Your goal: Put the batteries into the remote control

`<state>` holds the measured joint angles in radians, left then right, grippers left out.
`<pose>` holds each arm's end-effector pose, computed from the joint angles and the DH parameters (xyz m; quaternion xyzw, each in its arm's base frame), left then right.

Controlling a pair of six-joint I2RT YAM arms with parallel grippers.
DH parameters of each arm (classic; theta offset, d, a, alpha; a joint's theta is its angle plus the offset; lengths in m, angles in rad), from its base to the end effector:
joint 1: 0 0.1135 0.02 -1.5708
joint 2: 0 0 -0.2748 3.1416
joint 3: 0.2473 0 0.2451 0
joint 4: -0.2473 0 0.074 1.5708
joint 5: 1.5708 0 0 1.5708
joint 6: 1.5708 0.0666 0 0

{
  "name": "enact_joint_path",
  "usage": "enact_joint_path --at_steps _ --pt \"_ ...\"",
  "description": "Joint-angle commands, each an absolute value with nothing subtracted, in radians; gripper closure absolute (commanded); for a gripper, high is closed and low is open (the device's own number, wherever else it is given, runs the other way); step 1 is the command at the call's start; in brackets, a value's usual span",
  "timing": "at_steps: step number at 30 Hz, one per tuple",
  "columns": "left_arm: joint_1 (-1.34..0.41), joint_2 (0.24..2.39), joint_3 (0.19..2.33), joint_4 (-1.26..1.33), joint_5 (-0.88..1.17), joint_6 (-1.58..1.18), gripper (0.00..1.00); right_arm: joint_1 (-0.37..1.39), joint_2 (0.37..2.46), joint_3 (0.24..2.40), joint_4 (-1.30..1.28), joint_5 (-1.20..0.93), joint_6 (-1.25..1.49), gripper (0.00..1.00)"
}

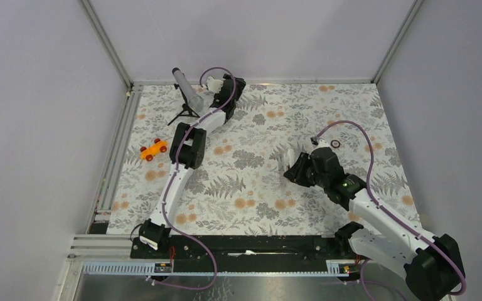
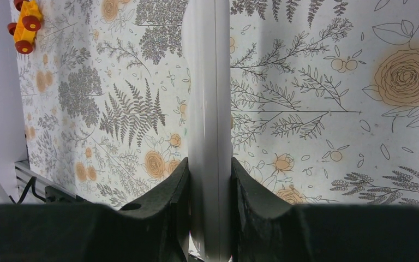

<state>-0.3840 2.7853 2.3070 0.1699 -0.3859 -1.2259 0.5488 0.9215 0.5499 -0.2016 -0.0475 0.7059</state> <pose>0.6078 -0.2186 0.1120 -0.4270 0.6769 -0.3102 0.5130 0.1819 0.1149 0.2258 0.0576 0.8761 0.2976 0.3749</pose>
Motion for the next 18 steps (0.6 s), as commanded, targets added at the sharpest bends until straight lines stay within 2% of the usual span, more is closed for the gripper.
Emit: enact_joint_path --at_steps 1,9,18 --pt "-0.374 2.825 2.378 0.214 -0.383 -1.281 0.27 0.543 0.931 0.559 -0.194 -0.065 0.710 0.96" --pt "-0.363 2.869 2.433 0.213 -0.346 -1.301 0.30 0.543 0.952 0.576 -0.194 -0.059 0.697 0.95" --pt "-0.365 2.866 2.433 0.193 -0.234 -1.308 0.39 0.543 0.960 0.574 -0.194 -0.057 0.696 0.95"
